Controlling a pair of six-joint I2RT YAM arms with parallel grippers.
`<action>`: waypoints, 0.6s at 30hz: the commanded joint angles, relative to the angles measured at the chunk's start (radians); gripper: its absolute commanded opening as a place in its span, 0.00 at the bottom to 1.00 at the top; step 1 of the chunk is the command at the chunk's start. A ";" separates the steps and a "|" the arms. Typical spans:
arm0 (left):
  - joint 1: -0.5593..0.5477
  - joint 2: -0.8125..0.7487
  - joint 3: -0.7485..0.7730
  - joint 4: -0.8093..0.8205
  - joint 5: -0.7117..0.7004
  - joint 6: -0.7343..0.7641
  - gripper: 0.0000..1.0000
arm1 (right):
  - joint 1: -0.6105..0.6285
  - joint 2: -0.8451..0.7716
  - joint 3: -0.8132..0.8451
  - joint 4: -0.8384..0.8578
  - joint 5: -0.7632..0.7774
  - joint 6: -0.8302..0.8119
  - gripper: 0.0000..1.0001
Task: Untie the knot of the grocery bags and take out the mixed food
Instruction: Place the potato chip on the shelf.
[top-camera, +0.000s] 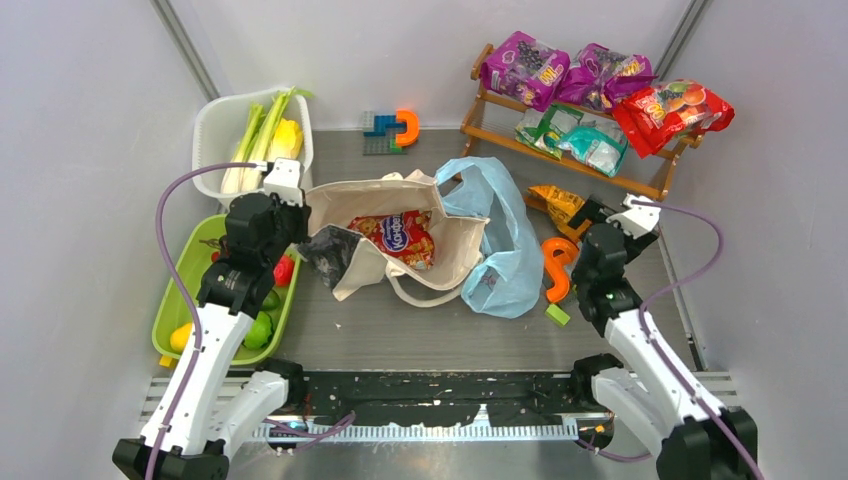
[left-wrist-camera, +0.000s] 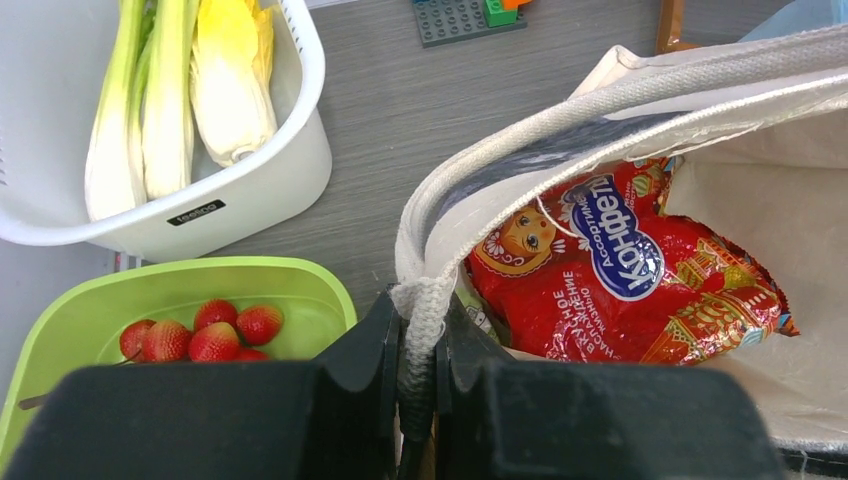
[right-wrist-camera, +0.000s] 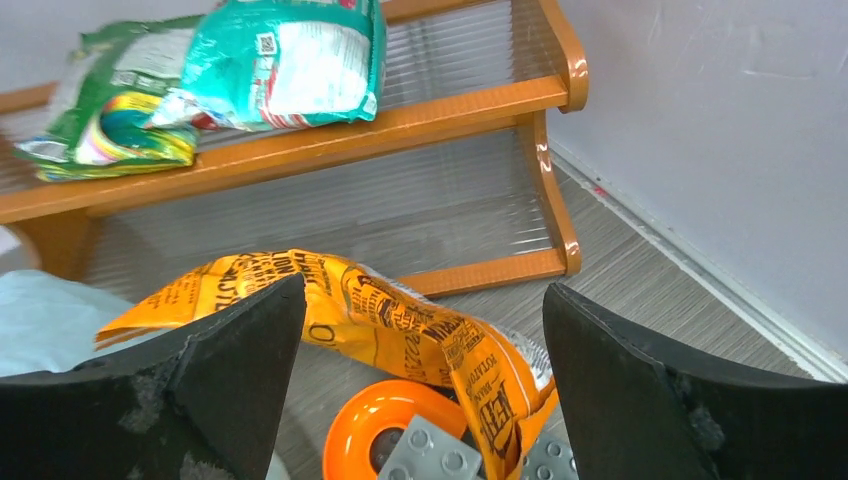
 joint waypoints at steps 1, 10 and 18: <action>0.005 -0.004 0.009 0.122 0.036 -0.031 0.00 | -0.003 -0.144 0.014 -0.254 -0.113 0.131 0.96; 0.004 0.004 0.006 0.122 0.053 -0.040 0.00 | -0.111 -0.118 0.145 -0.508 -0.518 -0.034 0.95; 0.003 0.009 0.005 0.122 0.063 -0.043 0.00 | -0.232 -0.039 0.217 -0.524 -0.560 -0.109 0.95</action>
